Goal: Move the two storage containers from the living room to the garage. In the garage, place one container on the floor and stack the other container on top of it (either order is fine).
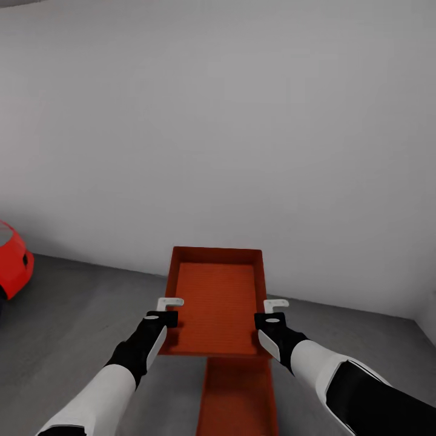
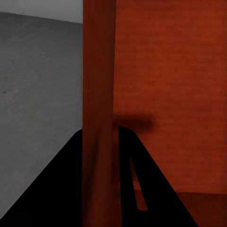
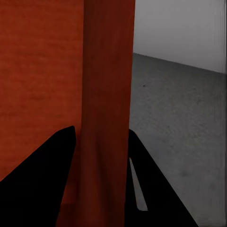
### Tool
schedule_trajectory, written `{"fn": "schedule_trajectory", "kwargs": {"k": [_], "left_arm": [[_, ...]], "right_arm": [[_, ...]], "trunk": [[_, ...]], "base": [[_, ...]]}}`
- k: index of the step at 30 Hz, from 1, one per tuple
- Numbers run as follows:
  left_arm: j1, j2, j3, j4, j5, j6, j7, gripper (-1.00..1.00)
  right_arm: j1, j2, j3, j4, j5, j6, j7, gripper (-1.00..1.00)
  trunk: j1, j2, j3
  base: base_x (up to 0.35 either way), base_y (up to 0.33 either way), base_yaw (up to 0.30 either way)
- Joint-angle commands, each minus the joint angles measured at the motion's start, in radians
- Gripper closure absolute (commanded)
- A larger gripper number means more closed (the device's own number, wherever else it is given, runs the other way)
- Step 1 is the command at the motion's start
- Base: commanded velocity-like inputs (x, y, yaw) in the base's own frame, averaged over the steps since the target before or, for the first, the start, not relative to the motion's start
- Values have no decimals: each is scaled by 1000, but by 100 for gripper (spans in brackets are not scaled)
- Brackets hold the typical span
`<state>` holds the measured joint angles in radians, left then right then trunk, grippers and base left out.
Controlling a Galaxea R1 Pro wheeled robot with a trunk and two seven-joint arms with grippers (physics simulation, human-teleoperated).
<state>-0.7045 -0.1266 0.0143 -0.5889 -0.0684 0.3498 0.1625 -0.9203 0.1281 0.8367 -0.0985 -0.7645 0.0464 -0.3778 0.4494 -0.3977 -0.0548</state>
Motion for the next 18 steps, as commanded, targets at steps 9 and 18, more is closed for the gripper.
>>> {"fn": "schedule_trajectory", "kwargs": {"k": [9, 18], "left_arm": [[0, -11, 0, 1, -7, 8, 2, 100], [0, -11, 0, 1, -7, 8, 2, 100]], "right_arm": [[-2, 1, 18, -33, 17, 1, -26, 100], [-2, 1, 18, -33, 17, 1, -26, 100]], "trunk": [[1, -2, -2], [1, -2, -2]], "base": [[0, 0, -242], [0, 0, -242]]}}
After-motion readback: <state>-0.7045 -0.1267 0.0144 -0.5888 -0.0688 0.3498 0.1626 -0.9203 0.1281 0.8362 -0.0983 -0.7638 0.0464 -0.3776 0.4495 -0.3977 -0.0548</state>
